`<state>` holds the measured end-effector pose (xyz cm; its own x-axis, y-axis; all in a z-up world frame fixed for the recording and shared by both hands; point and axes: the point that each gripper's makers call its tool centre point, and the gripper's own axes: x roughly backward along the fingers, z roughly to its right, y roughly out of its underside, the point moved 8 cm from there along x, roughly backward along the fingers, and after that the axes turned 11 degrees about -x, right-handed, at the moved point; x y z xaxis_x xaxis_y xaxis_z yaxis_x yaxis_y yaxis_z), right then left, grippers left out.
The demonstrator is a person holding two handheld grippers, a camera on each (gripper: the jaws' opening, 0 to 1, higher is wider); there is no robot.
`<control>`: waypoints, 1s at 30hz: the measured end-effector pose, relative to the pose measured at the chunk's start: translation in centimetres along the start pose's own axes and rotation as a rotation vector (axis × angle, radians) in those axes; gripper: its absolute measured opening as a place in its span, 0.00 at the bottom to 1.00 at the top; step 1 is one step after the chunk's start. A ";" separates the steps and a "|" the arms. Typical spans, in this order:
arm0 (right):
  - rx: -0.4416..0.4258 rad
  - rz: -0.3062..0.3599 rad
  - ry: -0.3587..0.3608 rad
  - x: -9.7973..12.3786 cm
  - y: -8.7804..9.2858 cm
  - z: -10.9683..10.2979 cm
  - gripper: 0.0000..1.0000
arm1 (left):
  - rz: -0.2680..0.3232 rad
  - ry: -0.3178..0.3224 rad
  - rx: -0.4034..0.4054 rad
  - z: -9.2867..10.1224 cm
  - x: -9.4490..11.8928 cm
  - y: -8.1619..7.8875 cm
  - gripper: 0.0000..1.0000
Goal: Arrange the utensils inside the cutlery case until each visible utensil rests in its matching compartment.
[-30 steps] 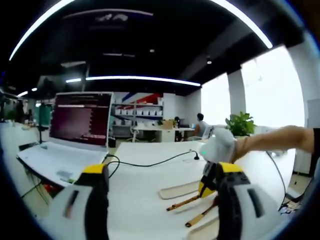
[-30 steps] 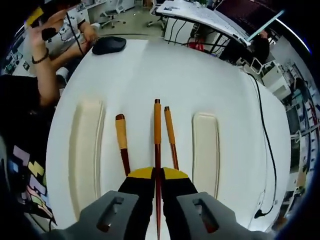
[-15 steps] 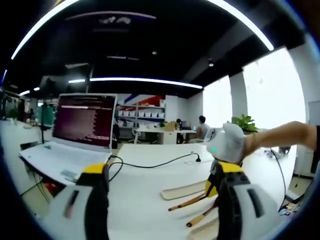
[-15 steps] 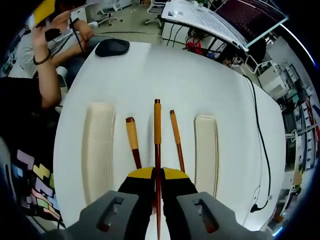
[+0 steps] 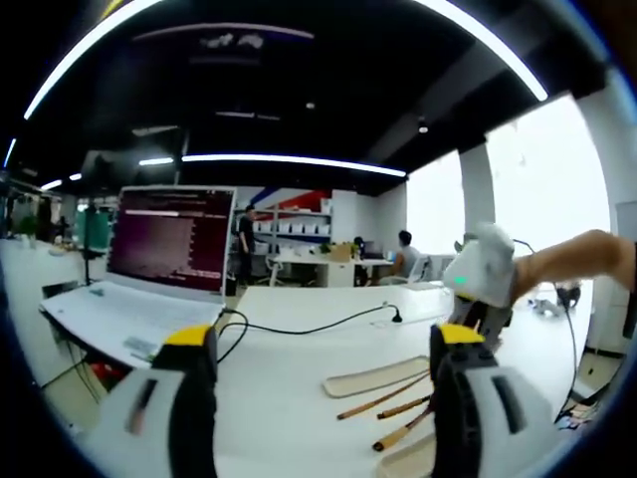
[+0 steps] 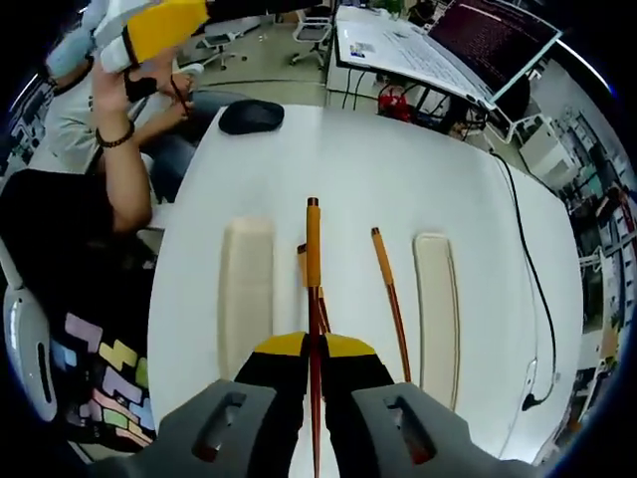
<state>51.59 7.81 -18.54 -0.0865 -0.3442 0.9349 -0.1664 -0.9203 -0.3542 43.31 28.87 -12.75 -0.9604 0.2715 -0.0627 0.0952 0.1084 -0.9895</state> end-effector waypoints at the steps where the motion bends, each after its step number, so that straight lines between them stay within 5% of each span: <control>1: 0.029 -0.018 0.000 0.0 0.2 -0.3 0.02 | -0.001 0.001 0.000 0.0 0.0 0.0 0.93; 7: 0.016 0.002 -0.002 0.5 0.2 -1.4 0.02 | -0.008 0.006 -0.005 0.1 -0.1 0.1 0.92; 30: -0.026 -0.062 -0.081 -3.3 0.6 -4.6 0.02 | -0.001 0.005 -0.006 -0.3 -0.1 -0.1 0.92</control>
<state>47.30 9.23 -21.96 0.0042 -0.3019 0.9533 -0.1943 -0.9354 -0.2954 43.42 29.09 -12.58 -0.9592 0.2762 -0.0606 0.0955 0.1146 -0.9888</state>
